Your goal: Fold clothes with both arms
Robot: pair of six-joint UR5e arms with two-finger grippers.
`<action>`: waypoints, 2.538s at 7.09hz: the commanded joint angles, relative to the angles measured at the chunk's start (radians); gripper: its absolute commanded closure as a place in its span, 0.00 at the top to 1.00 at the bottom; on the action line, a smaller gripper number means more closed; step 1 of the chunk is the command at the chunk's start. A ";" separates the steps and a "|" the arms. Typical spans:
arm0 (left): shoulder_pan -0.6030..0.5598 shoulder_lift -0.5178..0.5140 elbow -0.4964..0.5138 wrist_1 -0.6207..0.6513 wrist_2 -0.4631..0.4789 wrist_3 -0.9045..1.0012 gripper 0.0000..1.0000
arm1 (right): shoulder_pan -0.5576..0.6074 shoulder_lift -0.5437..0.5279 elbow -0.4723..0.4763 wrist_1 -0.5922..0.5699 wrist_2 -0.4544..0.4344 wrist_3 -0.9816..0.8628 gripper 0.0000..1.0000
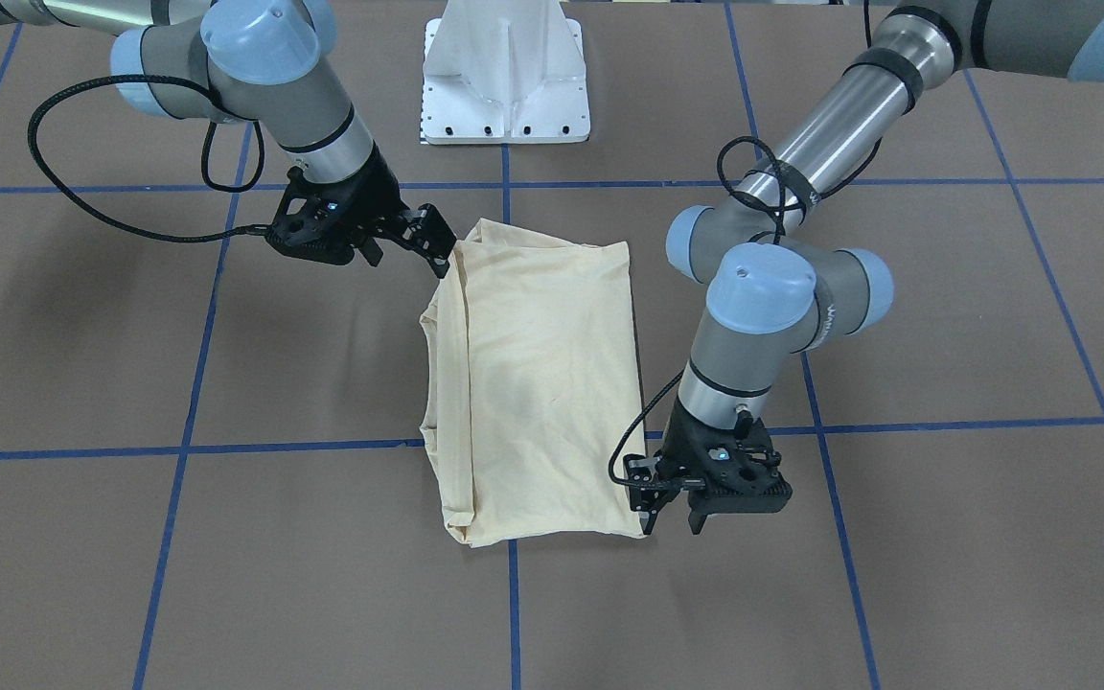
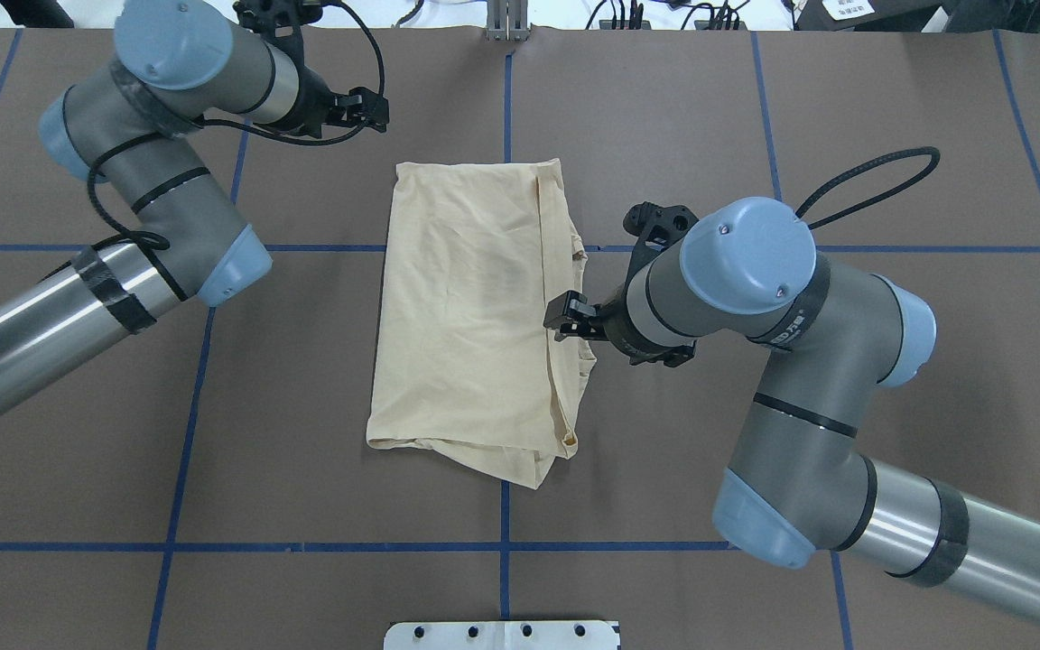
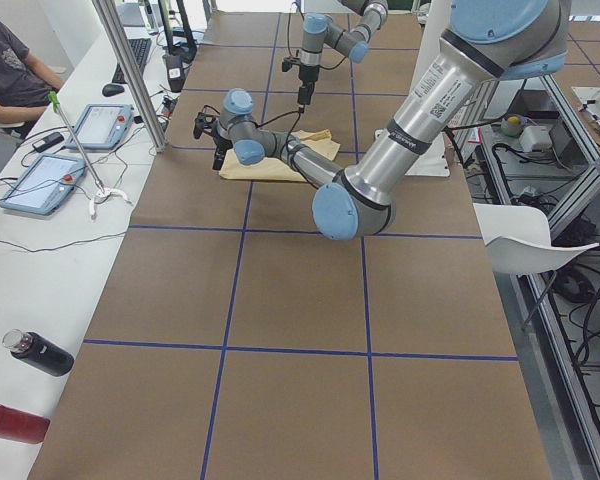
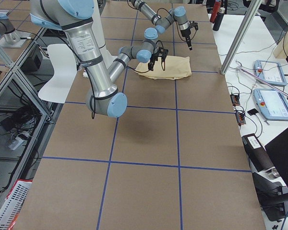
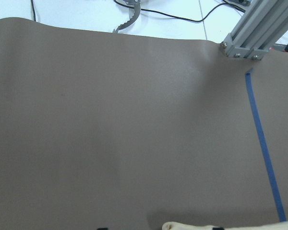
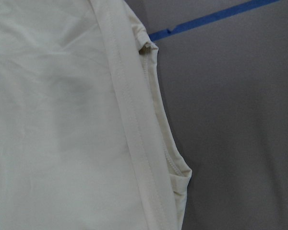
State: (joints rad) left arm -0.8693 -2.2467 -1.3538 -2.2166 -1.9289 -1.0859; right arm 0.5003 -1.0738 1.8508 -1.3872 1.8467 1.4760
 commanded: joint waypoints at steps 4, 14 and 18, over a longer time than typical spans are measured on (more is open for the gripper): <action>-0.013 0.062 -0.097 0.005 -0.039 0.003 1.00 | -0.180 0.003 -0.018 -0.095 -0.142 -0.215 0.78; -0.013 0.078 -0.091 -0.005 -0.039 0.003 0.98 | -0.177 0.015 -0.053 -0.092 -0.150 -0.270 0.25; -0.013 0.078 -0.090 0.001 -0.038 0.000 0.90 | -0.170 0.011 -0.032 -0.093 -0.144 -0.269 0.00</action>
State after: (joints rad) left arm -0.8820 -2.1691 -1.4444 -2.2166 -1.9667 -1.0849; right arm 0.3272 -1.0587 1.8069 -1.4785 1.7010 1.2070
